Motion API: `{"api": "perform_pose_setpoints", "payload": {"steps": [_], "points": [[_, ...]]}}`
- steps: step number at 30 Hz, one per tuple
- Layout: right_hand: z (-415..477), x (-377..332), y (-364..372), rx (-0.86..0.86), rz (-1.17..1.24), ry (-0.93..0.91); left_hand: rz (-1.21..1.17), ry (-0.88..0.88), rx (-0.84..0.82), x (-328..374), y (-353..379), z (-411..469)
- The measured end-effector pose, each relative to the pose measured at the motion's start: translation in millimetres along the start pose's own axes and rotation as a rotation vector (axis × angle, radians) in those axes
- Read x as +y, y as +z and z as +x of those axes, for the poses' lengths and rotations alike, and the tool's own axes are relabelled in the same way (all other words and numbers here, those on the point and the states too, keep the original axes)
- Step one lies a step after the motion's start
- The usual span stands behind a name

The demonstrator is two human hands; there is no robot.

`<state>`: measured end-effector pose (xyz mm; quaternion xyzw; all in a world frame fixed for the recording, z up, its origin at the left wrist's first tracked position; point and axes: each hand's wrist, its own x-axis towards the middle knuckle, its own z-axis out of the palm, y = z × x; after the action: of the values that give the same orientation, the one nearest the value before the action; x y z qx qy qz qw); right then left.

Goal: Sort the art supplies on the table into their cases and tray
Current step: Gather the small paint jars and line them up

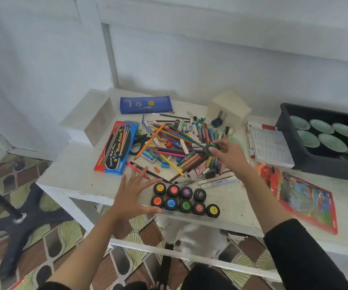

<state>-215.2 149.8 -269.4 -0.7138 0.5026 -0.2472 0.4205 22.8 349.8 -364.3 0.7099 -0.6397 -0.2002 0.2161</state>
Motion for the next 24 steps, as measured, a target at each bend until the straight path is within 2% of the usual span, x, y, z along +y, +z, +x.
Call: {"api": "perform_pose_setpoints", "payload": {"steps": [3, 8, 12, 15, 24], "points": [[-37, -2, -10, -0.119, 0.084, 0.079, 0.018, -0.001, -0.014, 1, -1, 0], [-78, 5, -14, -0.222, -0.067, 0.219, 0.025, 0.003, -0.016, 1, -2, 0], [-94, 7, -3, -0.189, -0.032, 0.334, 0.025, 0.003, -0.012, 2, -3, -1], [-97, 9, 6, -0.100, 0.017, 0.354, 0.035, -0.001, -0.020, 3, -4, -2], [-94, 10, 20, -0.018, -0.189, 0.357, 0.051, 0.002, -0.021, 2, -3, -1]]}}
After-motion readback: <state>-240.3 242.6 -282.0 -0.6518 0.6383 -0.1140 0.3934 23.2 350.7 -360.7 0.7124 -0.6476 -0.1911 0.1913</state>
